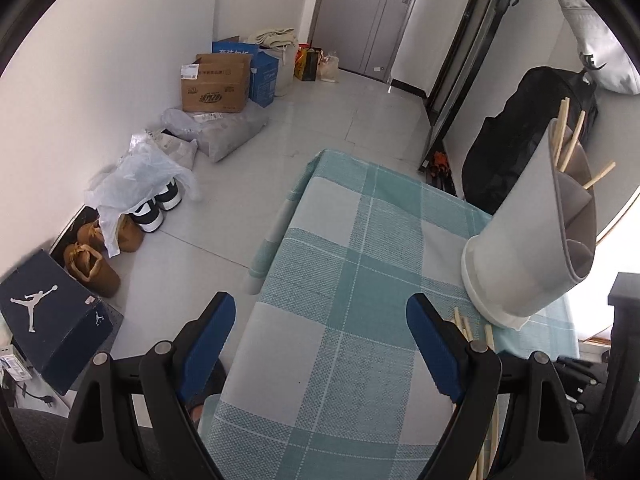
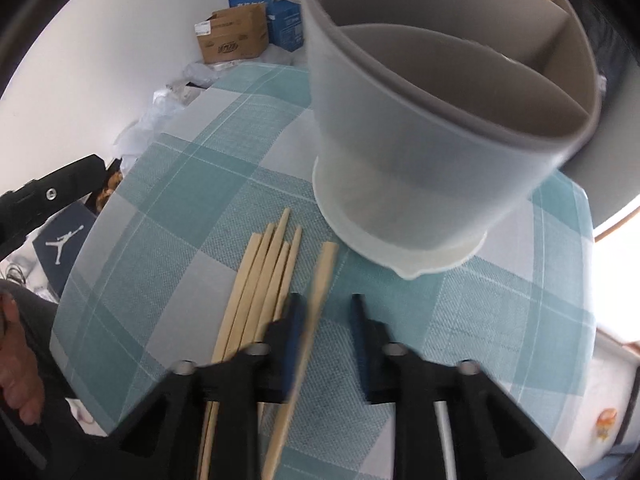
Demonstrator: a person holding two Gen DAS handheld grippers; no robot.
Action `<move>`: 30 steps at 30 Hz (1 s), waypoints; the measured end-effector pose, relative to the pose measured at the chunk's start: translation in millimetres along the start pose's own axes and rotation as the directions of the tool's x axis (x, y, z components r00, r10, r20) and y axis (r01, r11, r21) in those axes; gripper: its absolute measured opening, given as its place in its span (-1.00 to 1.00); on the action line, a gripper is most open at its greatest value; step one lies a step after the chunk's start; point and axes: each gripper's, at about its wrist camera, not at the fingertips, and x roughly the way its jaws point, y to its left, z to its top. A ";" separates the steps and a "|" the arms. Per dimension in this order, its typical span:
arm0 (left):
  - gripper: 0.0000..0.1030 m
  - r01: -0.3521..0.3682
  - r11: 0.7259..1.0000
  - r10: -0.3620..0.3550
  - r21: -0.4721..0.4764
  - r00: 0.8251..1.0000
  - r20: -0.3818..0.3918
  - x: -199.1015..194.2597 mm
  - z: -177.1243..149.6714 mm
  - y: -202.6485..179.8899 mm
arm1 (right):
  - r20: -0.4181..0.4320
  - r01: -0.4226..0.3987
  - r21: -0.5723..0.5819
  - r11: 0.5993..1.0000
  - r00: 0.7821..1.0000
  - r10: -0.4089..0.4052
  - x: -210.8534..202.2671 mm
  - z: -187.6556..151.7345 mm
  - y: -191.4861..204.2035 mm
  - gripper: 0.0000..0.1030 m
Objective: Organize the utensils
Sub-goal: 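Lower the right gripper onto the chopstick pile and grasp one chopstick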
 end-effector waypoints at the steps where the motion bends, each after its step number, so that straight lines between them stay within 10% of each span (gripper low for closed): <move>1: 0.64 0.005 1.000 -0.005 -0.002 1.000 0.002 -1.1 0.3 0.1 | -0.003 -0.009 0.000 1.000 1.000 0.009 -2.6 -4.3 -3.2 -0.87; 21: 0.64 0.021 1.000 -0.021 0.020 0.999 -0.040 8.0 -4.1 0.6 | -0.011 -0.030 -0.102 0.994 1.000 0.029 -5.7 -1.4 1.8 -0.65; 30: 0.64 0.096 0.994 -0.085 0.062 0.985 -0.150 15.8 -17.6 -20.2 | 0.126 -0.221 0.058 0.973 0.969 0.213 -26.1 -2.2 -34.8 -0.88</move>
